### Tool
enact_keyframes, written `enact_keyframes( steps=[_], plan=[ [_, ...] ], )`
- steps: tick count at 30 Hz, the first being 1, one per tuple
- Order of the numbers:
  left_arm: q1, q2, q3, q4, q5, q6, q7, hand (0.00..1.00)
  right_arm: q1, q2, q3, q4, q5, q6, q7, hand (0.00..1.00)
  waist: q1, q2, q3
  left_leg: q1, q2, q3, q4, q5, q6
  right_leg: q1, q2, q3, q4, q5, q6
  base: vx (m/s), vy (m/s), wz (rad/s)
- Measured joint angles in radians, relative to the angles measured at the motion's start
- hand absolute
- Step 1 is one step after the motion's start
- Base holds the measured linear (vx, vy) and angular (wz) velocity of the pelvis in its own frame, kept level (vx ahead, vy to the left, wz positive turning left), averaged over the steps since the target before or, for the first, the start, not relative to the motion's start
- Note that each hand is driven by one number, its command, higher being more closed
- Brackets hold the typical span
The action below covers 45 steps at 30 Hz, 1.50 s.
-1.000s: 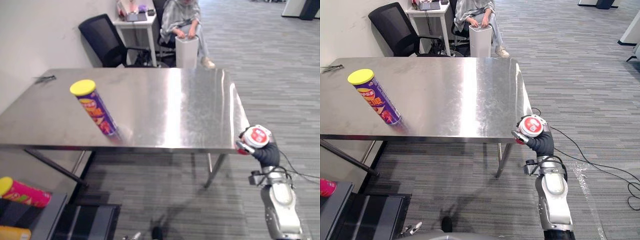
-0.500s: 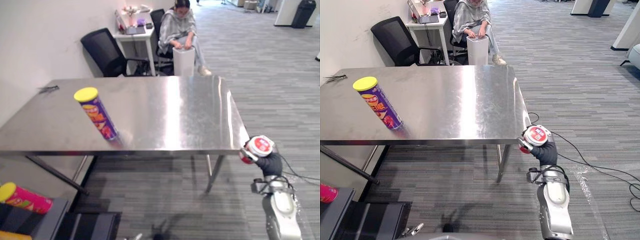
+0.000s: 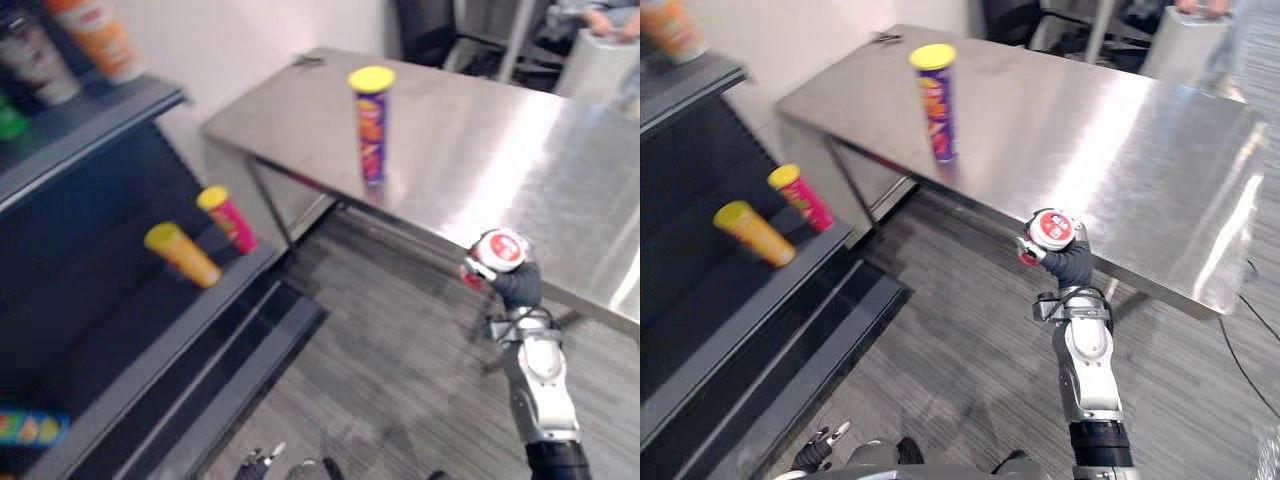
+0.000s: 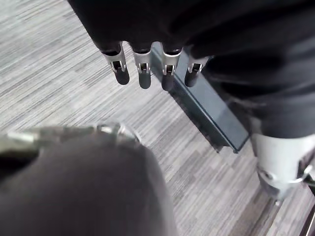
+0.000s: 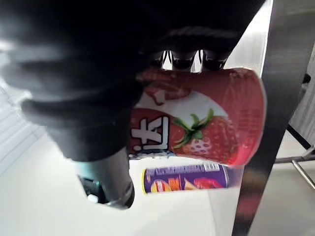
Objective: Put the gum and the chips on the shelf.
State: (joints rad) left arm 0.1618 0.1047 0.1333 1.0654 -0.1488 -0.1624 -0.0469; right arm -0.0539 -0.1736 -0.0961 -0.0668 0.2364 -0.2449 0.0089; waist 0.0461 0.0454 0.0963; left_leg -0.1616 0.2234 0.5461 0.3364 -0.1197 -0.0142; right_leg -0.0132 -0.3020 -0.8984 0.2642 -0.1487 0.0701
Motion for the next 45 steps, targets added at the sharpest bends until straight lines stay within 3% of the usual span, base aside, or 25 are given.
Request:
enact_keyframes(
  steps=[3,7,10,14,17,21,24,33,36,38,39,40,41,42,43,45],
  plan=[
    [0.014,0.007,0.021,0.002,0.002,0.001,0.001,0.00,0.018,0.017,-0.011,-0.005,-0.001,0.000,0.001,1.00,-0.008,-0.011,-0.023,-0.010,-0.062,-0.042,-0.107,0.009,-0.012,0.025,-0.006,-0.091,-0.044,0.035,0.021,-0.11,0.206,1.06],
    [0.019,0.001,0.018,0.010,0.025,0.014,0.005,0.00,0.029,0.018,-0.016,-0.005,-0.004,0.006,0.000,1.00,-0.009,-0.018,-0.026,0.005,-0.162,-0.066,-0.325,0.116,0.025,0.022,-0.030,-0.178,-0.075,0.098,0.018,-0.10,0.166,0.68],
    [0.025,0.000,0.018,0.009,0.059,0.014,0.007,0.00,0.059,0.018,-0.025,-0.003,-0.041,0.022,-0.004,1.00,-0.002,-0.019,-0.025,0.045,-0.204,-0.075,-0.404,0.154,0.039,0.026,-0.060,-0.172,-0.045,0.109,0.016,-0.06,0.122,0.13],
    [0.022,0.010,0.020,0.007,0.051,0.011,0.011,0.00,0.059,0.019,-0.025,0.004,-0.078,0.023,-0.017,1.00,0.001,-0.031,-0.016,0.056,-0.226,-0.094,-0.436,0.158,0.046,0.021,-0.073,-0.130,-0.038,0.116,0.006,-0.02,0.068,0.08],
    [0.023,0.010,0.029,0.007,0.041,0.011,0.011,0.00,0.059,0.018,-0.024,0.005,-0.082,0.023,-0.016,1.00,0.016,-0.037,0.002,0.057,-0.228,-0.092,-0.438,0.155,0.047,0.015,-0.058,-0.081,-0.063,0.113,0.002,-0.03,0.026,-0.01],
    [0.018,0.009,0.055,0.007,0.040,0.011,0.005,0.00,0.059,0.018,-0.025,0.004,-0.083,0.024,-0.007,1.00,0.010,-0.036,0.014,0.037,-0.209,-0.053,-0.438,0.150,0.053,-0.001,-0.009,-0.032,-0.120,0.110,0.007,0.03,-0.022,0.22],
    [0.022,0.011,0.068,0.007,0.040,0.011,0.001,0.00,0.059,0.019,-0.023,0.004,-0.083,0.025,0.002,1.00,0.014,-0.048,0.023,0.036,-0.203,-0.043,-0.438,0.164,0.039,-0.001,-0.005,-0.027,-0.120,0.117,0.004,0.07,-0.042,0.09],
    [0.020,0.012,0.050,-0.046,0.034,0.005,-0.005,0.00,0.010,0.016,0.034,0.091,-0.082,0.028,0.023,1.00,0.026,-0.074,0.039,0.015,-0.197,-0.094,-0.418,0.184,0.064,0.005,0.006,-0.028,-0.106,0.122,0.000,0.13,-0.067,0.16],
    [0.019,0.018,0.050,-0.071,-0.009,-0.002,-0.005,0.00,-0.023,0.015,0.113,0.117,-0.082,0.031,0.026,1.00,0.053,-0.097,0.059,-0.019,-0.179,-0.104,-0.306,0.122,0.070,0.030,0.002,-0.028,-0.102,0.123,0.000,0.09,-0.041,0.25],
    [0.019,0.017,0.043,-0.072,-0.035,-0.002,-0.007,0.00,-0.028,0.016,0.169,0.118,-0.082,0.033,0.038,1.00,0.059,-0.091,0.061,-0.042,-0.173,-0.143,-0.237,0.076,0.068,0.039,-0.020,-0.022,-0.041,0.123,0.000,0.07,0.033,0.48],
    [0.020,0.021,0.025,-0.071,-0.044,-0.002,-0.006,0.00,-0.026,0.015,0.191,0.118,-0.082,0.034,0.046,1.00,0.062,-0.081,0.069,-0.046,-0.181,-0.186,-0.222,0.048,0.070,0.025,-0.058,0.033,0.070,0.126,-0.012,0.07,0.126,0.63],
    [0.020,0.022,0.016,-0.070,-0.044,-0.002,-0.006,0.00,-0.019,0.014,0.196,0.116,-0.082,0.035,0.049,1.00,0.061,-0.076,0.069,-0.039,-0.181,-0.208,-0.220,0.043,0.077,-0.006,-0.080,0.106,0.149,0.133,-0.054,0.08,0.133,0.94],
    [0.016,0.033,-0.014,-0.069,-0.044,-0.003,-0.001,0.00,-0.010,0.012,0.196,0.114,-0.082,0.035,0.064,1.00,0.044,-0.059,0.078,-0.042,-0.179,-0.265,-0.202,0.036,0.088,-0.098,-0.065,0.337,0.279,0.128,-0.115,0.13,0.115,1.13],
    [0.006,0.048,-0.030,-0.064,-0.044,-0.002,0.002,0.00,0.002,0.013,0.197,0.111,-0.082,0.034,0.069,1.00,0.036,-0.043,0.090,-0.046,-0.179,-0.319,-0.194,0.035,0.094,-0.140,-0.001,0.507,0.288,0.057,-0.081,0.16,0.077,1.49],
    [-0.011,0.057,-0.031,-0.046,-0.044,-0.004,0.003,0.00,0.022,0.013,0.198,0.109,-0.082,0.035,0.076,1.00,0.033,-0.055,0.095,-0.038,-0.198,-0.371,-0.201,0.038,0.105,-0.176,0.066,0.655,0.276,0.004,-0.055,0.15,0.065,1.33],
    [-0.024,0.069,-0.030,-0.018,-0.044,-0.003,0.007,0.00,0.058,0.012,0.207,0.089,-0.081,0.035,0.086,1.00,0.014,-0.073,0.106,-0.012,-0.251,-0.435,-0.204,0.041,0.098,-0.201,0.083,0.745,0.230,-0.022,-0.024,0.17,0.030,1.55]
  ],
)
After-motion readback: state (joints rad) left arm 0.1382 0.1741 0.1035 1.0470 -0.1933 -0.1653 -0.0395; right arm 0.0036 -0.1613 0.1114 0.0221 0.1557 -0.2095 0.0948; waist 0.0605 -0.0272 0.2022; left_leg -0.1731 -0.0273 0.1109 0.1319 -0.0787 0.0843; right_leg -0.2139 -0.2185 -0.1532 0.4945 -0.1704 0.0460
